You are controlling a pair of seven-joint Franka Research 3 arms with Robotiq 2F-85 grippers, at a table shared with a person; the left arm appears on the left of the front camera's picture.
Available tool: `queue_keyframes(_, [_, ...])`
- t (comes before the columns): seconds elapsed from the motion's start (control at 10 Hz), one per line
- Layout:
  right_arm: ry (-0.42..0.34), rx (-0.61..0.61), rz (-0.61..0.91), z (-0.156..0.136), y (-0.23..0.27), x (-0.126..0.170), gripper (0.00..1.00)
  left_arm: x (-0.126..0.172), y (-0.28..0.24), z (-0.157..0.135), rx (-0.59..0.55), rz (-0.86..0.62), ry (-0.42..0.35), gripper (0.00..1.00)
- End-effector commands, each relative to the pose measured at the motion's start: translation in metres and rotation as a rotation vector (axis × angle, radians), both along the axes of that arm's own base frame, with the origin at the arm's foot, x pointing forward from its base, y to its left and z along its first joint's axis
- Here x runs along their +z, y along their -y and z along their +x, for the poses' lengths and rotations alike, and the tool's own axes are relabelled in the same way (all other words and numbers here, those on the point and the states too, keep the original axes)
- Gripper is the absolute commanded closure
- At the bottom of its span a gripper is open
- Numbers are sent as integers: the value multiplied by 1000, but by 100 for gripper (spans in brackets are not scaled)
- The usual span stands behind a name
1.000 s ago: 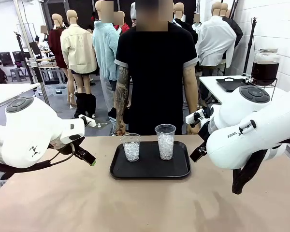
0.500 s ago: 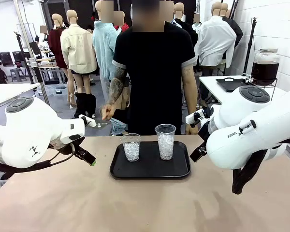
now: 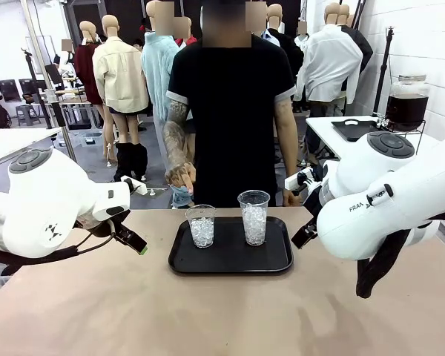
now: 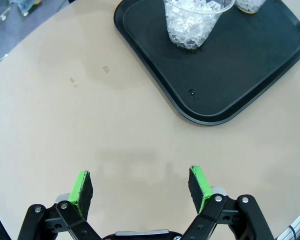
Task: Pour the drink into the iced cup.
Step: Pick up the iced cup indicated by the human and present it to them.
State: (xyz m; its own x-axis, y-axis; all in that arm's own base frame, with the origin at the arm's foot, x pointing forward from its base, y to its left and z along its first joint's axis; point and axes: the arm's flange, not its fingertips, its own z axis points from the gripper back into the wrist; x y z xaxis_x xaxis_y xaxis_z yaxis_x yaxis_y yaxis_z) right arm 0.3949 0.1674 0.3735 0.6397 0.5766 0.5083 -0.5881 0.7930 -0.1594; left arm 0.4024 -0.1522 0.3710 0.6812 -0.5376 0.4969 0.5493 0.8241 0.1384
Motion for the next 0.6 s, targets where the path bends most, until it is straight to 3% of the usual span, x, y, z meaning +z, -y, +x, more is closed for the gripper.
queue_keyframes(0.0, [0,-1,1,0,0,0,0,0,-1,0,2,-1,0,0])
queue_keyframes(0.5, [0,-1,1,0,0,0,0,0,-1,0,2,-1,0,0])
